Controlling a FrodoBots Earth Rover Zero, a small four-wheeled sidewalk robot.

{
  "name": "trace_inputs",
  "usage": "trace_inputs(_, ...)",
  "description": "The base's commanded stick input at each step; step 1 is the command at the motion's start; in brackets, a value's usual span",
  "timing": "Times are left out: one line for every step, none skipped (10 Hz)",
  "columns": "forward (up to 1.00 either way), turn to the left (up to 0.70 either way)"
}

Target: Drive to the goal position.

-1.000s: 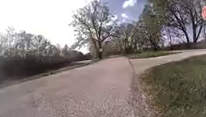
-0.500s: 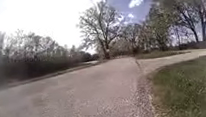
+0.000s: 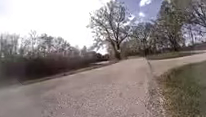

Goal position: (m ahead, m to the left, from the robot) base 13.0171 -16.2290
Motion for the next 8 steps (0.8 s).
trace_inputs(0.00,0.00)
trace_inputs(0.00,0.00)
trace_inputs(0.00,0.00)
trace_inputs(0.00,0.00)
trace_inputs(0.00,0.00)
trace_inputs(0.00,0.00)
trace_inputs(0.00,0.00)
trace_inputs(0.00,0.00)
